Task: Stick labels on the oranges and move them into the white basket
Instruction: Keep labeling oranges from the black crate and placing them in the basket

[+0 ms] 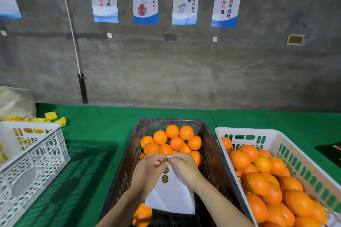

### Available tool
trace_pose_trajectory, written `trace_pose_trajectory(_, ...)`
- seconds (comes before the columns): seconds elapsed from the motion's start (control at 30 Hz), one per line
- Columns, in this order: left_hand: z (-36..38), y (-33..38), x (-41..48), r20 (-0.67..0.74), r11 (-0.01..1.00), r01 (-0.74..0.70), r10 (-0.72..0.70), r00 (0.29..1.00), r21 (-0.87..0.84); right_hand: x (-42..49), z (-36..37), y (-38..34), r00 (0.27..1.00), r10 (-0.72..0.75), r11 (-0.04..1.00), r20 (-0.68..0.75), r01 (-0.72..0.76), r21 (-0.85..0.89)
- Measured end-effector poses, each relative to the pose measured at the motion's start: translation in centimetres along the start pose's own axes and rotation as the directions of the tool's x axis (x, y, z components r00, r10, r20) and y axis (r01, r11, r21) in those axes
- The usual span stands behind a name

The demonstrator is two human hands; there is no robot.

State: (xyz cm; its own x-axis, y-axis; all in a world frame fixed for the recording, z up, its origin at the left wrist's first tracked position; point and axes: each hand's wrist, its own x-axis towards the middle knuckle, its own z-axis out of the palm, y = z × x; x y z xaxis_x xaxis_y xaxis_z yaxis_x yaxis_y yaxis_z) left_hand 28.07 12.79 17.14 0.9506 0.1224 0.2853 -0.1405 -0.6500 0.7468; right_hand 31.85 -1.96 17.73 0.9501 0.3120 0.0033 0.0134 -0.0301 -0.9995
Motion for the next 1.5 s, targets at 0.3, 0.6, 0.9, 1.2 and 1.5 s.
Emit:
trace_pose_trajectory(0.3, -0.2, 0.0, 0.0, 0.038, 1.000, -0.007, 0.006, 0.999, 0.010, -0.2, -0.2, 0.1, 0.999, 0.031, 0.998, 0.021, -0.032, 0.047)
trace_pose_trajectory(0.6, -0.7, 0.6, -0.5, 0.118, 0.998, 0.023, -0.015, 0.993, -0.064, 0.3, 0.1, 0.5, 0.999, 0.035, 0.999, 0.037, -0.036, 0.016)
trace_pose_trajectory(0.9, -0.5, 0.4, -0.4, 0.088, 0.987, 0.038, -0.024, 0.996, -0.155, 0.4, -0.3, 0.0, 0.999, 0.034, 0.999, -0.038, -0.034, 0.001)
trace_pose_trajectory(1.2, -0.1, -0.3, -0.2, 0.042, 0.998, -0.053, 0.052, 0.998, 0.031, -0.1, -0.1, 0.2, 1.000, -0.013, 0.995, 0.020, 0.015, -0.095)
trace_pose_trajectory(1.5, -0.3, -0.2, 0.1, 0.016, 0.994, 0.069, -0.068, 0.998, -0.086, 0.6, -0.4, 0.5, 1.000, -0.003, 0.990, -0.022, 0.000, -0.141)
